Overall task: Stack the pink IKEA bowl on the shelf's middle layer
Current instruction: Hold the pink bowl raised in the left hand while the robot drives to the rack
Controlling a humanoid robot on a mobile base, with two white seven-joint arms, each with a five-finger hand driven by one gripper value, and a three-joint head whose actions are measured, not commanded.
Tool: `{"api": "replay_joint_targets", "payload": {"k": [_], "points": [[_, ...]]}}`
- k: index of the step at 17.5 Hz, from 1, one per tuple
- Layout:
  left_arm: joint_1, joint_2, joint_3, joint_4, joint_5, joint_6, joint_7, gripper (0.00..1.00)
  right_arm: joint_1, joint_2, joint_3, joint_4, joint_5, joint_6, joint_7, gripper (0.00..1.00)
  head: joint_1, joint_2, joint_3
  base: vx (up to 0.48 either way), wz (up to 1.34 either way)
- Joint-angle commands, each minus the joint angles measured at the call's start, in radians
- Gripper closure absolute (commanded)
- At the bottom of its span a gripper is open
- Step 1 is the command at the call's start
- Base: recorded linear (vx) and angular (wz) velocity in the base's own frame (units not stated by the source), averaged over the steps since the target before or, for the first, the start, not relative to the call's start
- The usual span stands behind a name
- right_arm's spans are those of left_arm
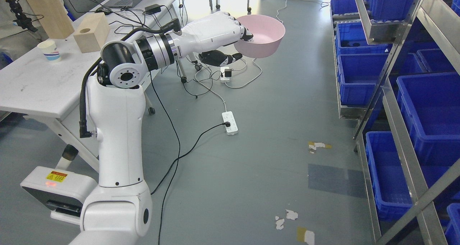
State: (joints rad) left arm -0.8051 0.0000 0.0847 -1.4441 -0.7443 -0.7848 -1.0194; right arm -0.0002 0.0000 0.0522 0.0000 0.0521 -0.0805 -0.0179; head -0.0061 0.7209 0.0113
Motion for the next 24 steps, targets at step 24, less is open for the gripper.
{"api": "replay_joint_targets", "payload": {"k": [24], "points": [[-0.003, 0.017, -0.237, -0.025, 0.260, -0.001, 0.051, 0.97, 0.003, -0.017, 0.000, -0.017, 0.000, -0.001, -0.001, 0.00, 0.0000, 0.000, 0.000, 0.150, -0.06]]}}
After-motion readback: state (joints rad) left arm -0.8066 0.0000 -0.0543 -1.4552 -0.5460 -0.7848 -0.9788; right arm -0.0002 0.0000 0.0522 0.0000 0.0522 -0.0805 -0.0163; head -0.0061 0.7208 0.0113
